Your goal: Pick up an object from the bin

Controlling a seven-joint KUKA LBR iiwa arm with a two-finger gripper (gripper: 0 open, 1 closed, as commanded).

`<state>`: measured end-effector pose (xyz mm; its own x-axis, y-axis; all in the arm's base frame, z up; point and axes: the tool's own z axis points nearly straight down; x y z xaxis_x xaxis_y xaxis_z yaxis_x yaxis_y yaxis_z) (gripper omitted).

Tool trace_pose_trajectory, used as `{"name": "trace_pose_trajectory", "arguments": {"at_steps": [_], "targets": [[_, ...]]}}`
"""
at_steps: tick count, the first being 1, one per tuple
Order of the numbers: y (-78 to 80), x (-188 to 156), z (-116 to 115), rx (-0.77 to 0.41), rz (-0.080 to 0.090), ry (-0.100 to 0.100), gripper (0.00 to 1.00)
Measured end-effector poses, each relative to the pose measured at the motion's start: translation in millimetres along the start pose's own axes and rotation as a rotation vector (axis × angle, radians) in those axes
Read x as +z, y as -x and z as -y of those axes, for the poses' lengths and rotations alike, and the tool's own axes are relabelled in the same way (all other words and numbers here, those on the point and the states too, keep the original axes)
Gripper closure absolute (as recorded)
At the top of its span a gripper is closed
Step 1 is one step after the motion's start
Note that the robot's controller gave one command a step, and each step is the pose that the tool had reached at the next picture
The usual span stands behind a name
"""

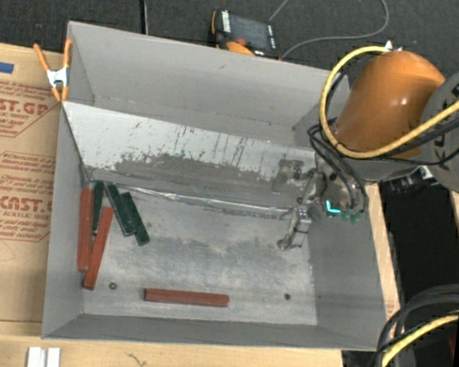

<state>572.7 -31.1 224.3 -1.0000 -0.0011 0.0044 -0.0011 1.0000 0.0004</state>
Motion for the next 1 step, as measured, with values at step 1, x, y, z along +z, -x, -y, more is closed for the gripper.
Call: {"name": "trace_pose_trajectory", "arguments": {"at_steps": [1], "targets": [[-53.2,96.6,-69.7,-0.019,-0.006,0.003,0.00]]}}
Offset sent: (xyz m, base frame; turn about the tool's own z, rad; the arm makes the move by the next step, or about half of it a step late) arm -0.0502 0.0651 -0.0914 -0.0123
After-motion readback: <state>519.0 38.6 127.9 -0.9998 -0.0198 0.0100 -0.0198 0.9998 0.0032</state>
